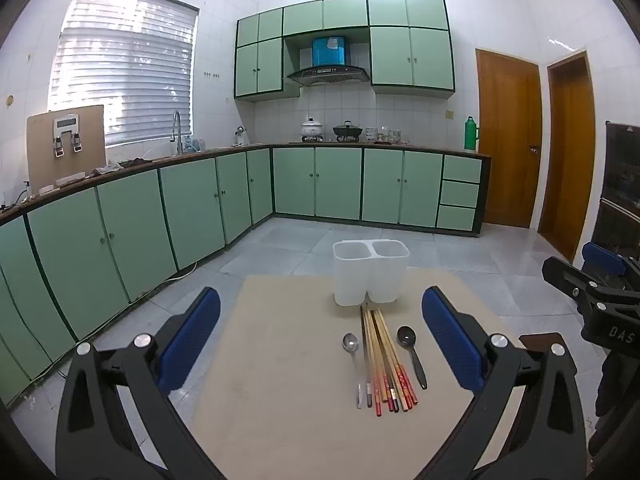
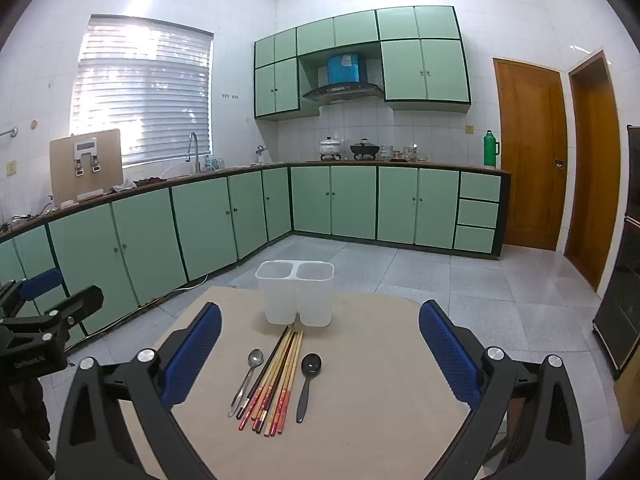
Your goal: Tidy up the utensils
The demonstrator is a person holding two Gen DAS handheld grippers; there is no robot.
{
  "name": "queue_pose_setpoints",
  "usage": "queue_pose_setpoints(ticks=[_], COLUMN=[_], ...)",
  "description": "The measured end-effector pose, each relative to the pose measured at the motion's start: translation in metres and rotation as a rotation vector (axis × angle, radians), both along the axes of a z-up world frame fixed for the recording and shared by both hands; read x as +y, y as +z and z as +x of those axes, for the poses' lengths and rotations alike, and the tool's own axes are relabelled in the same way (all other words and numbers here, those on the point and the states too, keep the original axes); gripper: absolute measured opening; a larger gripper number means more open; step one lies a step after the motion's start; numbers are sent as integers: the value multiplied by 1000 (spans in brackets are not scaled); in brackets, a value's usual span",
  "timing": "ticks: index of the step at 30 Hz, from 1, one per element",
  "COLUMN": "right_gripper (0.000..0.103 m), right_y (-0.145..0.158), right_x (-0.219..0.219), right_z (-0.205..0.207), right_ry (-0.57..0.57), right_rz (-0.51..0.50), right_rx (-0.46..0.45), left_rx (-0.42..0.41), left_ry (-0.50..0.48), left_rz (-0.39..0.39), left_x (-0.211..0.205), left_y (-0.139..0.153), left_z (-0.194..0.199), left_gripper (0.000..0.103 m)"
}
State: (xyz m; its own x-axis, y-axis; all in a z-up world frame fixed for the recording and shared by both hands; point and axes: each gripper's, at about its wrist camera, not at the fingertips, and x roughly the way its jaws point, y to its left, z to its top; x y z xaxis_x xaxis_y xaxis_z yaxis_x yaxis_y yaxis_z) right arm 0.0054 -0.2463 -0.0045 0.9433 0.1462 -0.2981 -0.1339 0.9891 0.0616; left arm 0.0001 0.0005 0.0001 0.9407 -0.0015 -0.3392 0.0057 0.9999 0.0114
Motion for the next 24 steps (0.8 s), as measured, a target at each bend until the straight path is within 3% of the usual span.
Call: queue_pose_setpoints(ticks=[24], right_gripper=[97], right_y=[0], right_x=[1], right_z=[0], right_ry=[1], right_rz=[-1], right_rx=[-2], left_rx=[-8], left_ry=[5], left_rz=[10], left_x=[4], left_y=[1], left_z=[-5], left_gripper=[98])
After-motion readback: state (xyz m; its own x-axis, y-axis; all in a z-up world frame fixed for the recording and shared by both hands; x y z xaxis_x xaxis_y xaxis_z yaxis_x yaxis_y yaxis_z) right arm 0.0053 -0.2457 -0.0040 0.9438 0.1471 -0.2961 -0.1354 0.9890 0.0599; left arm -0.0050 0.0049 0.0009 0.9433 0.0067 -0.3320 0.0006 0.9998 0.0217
